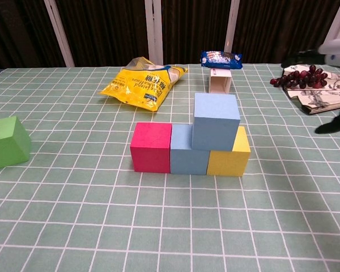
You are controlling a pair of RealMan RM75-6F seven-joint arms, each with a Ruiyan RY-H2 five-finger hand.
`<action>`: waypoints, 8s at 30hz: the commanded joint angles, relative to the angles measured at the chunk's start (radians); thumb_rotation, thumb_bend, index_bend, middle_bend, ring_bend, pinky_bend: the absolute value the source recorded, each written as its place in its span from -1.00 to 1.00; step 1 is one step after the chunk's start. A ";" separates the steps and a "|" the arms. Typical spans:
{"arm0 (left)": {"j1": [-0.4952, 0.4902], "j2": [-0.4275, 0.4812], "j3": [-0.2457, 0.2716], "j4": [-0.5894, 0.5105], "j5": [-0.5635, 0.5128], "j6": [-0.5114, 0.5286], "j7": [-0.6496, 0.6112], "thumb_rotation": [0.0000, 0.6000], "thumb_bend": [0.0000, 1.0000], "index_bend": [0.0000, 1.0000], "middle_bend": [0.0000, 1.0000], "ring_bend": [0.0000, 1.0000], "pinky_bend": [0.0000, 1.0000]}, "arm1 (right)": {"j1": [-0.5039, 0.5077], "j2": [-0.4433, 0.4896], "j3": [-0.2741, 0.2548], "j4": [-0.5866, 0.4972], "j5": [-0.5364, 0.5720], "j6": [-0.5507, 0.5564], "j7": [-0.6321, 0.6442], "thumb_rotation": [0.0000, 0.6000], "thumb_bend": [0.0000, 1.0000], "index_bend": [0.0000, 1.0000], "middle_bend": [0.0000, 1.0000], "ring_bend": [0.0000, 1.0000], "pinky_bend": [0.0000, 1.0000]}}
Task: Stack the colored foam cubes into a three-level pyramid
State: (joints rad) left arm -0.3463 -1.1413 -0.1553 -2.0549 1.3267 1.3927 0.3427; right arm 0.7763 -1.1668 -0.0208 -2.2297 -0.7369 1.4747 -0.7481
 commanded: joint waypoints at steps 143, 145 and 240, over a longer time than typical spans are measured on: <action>-0.317 -0.151 -0.082 0.120 -0.520 -0.181 0.406 1.00 -0.40 -0.91 -0.23 -0.79 -0.80 | -0.516 0.171 0.089 0.263 -0.490 -0.185 0.490 1.00 -0.61 -1.00 -1.00 -1.00 -1.00; -0.346 -0.125 -0.101 0.091 -0.545 -0.224 0.407 1.00 -0.40 -0.91 -0.23 -0.79 -0.80 | -0.516 0.171 0.090 0.263 -0.492 -0.185 0.489 1.00 -0.61 -1.00 -1.00 -1.00 -1.00; -0.990 -0.383 -0.112 0.114 -1.127 -0.070 0.743 1.00 -0.32 -0.93 -0.21 -0.79 -0.80 | -0.525 0.199 0.116 0.248 -0.496 -0.224 0.581 1.00 -0.61 -1.00 -1.00 -1.00 -1.00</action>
State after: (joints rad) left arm -1.3349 -1.5234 -0.2662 -1.9395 0.2026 1.3196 1.0829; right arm 0.2510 -0.9678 0.0947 -1.9822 -1.2335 1.2503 -0.1672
